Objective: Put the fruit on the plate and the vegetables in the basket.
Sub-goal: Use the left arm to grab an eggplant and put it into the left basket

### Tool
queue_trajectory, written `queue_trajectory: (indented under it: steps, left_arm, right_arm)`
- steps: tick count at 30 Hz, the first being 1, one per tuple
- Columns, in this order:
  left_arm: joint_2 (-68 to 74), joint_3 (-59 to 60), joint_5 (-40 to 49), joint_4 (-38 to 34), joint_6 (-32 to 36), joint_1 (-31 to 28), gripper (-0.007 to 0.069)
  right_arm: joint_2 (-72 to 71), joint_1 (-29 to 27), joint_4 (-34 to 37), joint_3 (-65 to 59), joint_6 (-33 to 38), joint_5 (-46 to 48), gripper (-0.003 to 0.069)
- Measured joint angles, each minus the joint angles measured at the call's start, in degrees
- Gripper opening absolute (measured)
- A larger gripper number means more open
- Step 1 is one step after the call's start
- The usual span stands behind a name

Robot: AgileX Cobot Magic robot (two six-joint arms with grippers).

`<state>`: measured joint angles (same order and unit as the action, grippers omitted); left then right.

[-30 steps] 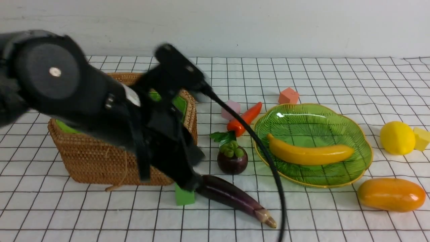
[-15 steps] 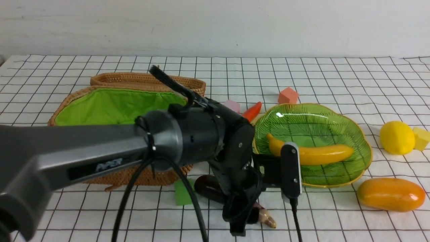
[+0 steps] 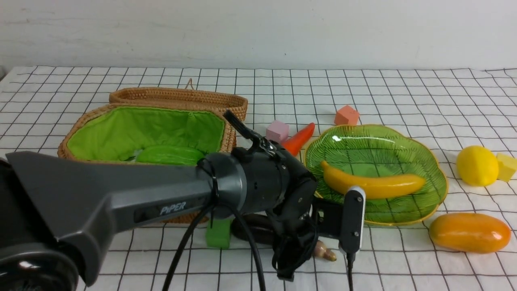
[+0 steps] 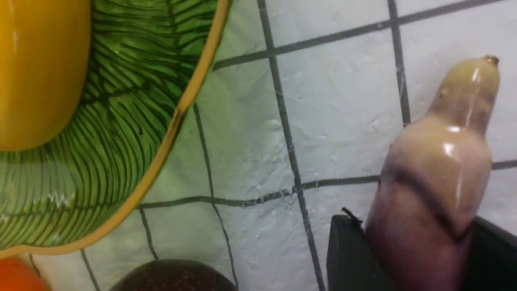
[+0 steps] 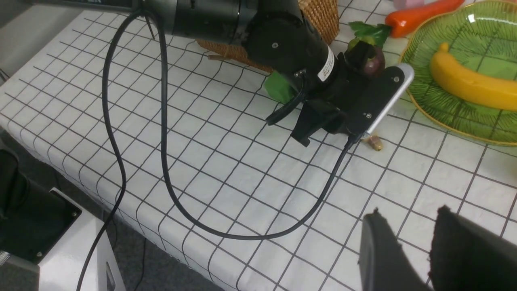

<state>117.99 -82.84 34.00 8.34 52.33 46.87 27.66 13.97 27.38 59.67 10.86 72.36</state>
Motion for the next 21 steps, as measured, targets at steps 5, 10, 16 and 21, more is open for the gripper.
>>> queue_trajectory:
  steps: [5,10,16,21]
  left_arm:
    - [-4.5,0.1,1.4,0.5,-0.1,3.0,0.0302]
    - [-14.0,0.1,6.2,-0.1,-0.1,7.3,0.0302]
    - [-22.0,0.1,10.2,4.4,-6.2,7.1,0.0302]
    - [-26.2,0.1,12.4,15.2,-15.2,1.3,0.0302]
  right_arm:
    - [0.0,0.0,0.0,0.0,0.0,0.0,0.0215]
    - [0.0,0.0,0.1,0.0,0.0,0.0,0.0215]
    - [0.0,0.0,0.1,0.0,0.0,0.0,0.0215]
    - [0.0,0.0,0.1,0.0,0.0,-0.4,0.0215]
